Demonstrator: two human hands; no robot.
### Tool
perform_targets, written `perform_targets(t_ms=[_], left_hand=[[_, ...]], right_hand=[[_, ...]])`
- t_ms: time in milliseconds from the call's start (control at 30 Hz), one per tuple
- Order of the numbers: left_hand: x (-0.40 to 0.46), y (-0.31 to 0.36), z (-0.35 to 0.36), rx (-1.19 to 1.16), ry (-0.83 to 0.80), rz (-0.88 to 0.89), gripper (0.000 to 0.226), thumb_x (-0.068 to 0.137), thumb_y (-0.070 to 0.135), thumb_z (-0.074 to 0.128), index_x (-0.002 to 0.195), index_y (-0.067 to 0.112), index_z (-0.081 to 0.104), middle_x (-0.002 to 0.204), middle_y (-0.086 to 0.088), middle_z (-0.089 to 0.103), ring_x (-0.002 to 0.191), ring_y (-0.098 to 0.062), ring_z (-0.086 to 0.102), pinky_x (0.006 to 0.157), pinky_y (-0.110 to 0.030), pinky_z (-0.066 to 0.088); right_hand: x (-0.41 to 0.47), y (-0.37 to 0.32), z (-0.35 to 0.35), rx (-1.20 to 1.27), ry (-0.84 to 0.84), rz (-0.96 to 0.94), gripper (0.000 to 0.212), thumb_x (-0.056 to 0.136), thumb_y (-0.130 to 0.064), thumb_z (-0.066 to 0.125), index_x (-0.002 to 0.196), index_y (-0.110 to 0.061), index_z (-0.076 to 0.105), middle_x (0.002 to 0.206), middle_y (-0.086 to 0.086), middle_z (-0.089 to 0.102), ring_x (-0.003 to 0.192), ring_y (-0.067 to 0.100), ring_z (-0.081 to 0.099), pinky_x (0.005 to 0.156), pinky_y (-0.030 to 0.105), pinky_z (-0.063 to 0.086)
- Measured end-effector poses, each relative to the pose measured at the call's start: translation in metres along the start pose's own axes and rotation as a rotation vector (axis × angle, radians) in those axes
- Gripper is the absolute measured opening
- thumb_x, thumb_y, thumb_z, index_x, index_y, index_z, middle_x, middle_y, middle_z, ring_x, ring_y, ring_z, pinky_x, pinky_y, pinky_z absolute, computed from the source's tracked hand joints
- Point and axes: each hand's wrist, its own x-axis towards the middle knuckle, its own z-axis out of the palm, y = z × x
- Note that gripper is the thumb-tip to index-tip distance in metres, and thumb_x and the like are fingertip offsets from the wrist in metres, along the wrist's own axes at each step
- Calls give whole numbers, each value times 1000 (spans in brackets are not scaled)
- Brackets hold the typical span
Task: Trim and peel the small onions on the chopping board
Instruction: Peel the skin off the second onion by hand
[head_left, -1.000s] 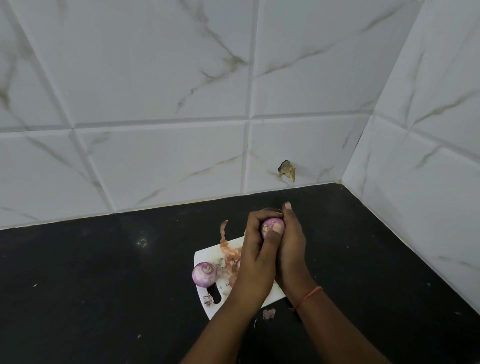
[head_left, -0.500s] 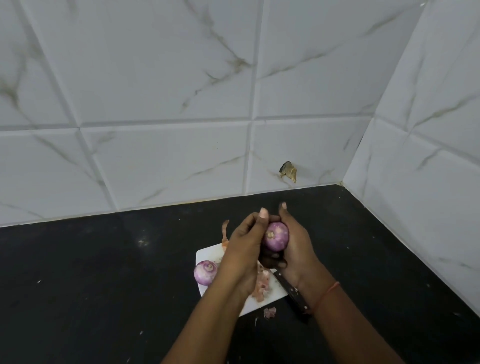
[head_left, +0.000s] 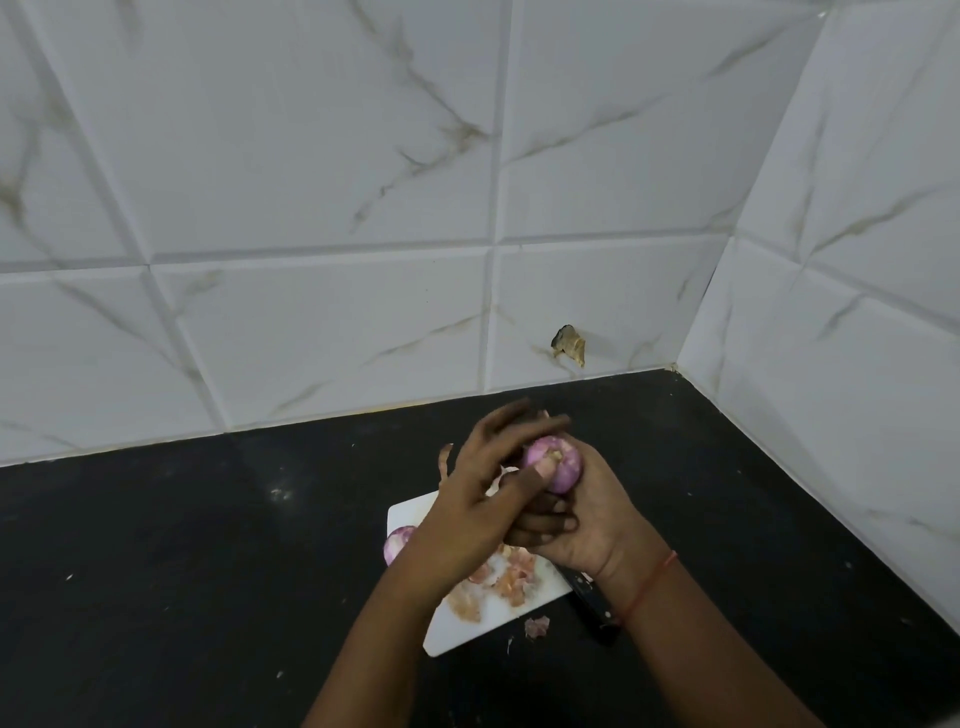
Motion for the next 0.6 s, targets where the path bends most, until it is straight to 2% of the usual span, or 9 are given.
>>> perform_targets(t_ms=[33, 100, 167, 233, 300, 367, 467, 533, 600], left_hand=[[0, 1, 5, -19, 39, -8, 26, 98, 43, 57, 123, 42, 64, 142, 17, 45, 122, -10, 59, 95, -30, 53], [0, 4, 18, -101, 130, -51, 18, 102, 32, 54, 114, 29, 67, 134, 11, 48, 104, -20, 67, 74, -27, 60], [3, 7, 23, -193, 209, -136, 16, 103, 24, 52, 110, 23, 66, 126, 4, 53, 91, -13, 70, 61, -20, 58], [10, 5, 20, -339, 260, -254, 19, 99, 30, 58, 112, 20, 68, 122, -4, 60, 92, -5, 72, 62, -19, 58], [13, -1, 12, -416, 230, -303, 32, 88, 45, 67, 108, 22, 74, 122, -13, 65, 109, -17, 70, 83, -32, 60], [14, -5, 7, -480, 207, -313, 32, 80, 45, 71, 98, 20, 80, 113, -15, 73, 111, -23, 69, 95, -37, 56], [16, -5, 4, -500, 214, -313, 24, 72, 33, 73, 85, 14, 80, 97, -10, 77, 96, -19, 73, 82, -28, 59], [18, -7, 0, -474, 305, -277, 22, 68, 29, 77, 78, 10, 78, 97, -7, 77, 91, -19, 73, 75, -27, 59], [19, -7, -5, -432, 425, -254, 32, 70, 37, 77, 77, 5, 75, 93, -8, 77, 89, -21, 72, 79, -33, 58]], right_hand=[[0, -1, 1, -35, 86, -28, 44, 93, -49, 50, 75, -12, 65, 52, 2, 53, 41, 10, 50, 38, 16, 38], [1, 0, 5, -92, 229, -86, 38, 92, -43, 51, 84, -11, 70, 75, 7, 63, 68, 16, 62, 55, 26, 52], [5, 4, 4, -167, 317, -143, 36, 92, -42, 53, 90, -11, 71, 87, 10, 64, 80, 20, 60, 68, 31, 49], [11, 6, 3, -294, 342, -169, 36, 84, -45, 60, 90, -12, 72, 84, 11, 60, 70, 20, 55, 58, 28, 42], [9, 3, 5, -384, 342, -152, 40, 86, -47, 59, 95, -8, 62, 66, 8, 52, 44, 13, 45, 39, 17, 33], [4, -7, 4, -441, 322, -84, 42, 95, -45, 47, 93, -4, 56, 48, 4, 44, 28, 8, 34, 32, 11, 24], [-2, -12, 6, -533, 123, 72, 53, 94, -55, 36, 80, -10, 59, 40, 1, 32, 28, 7, 22, 39, 17, 9], [0, -8, 6, -510, 53, 80, 53, 95, -60, 32, 88, -12, 56, 39, 0, 29, 29, 8, 19, 41, 20, 8], [5, -6, 7, -459, 57, 28, 53, 96, -60, 33, 91, -11, 51, 40, 1, 28, 31, 10, 15, 40, 21, 10]])
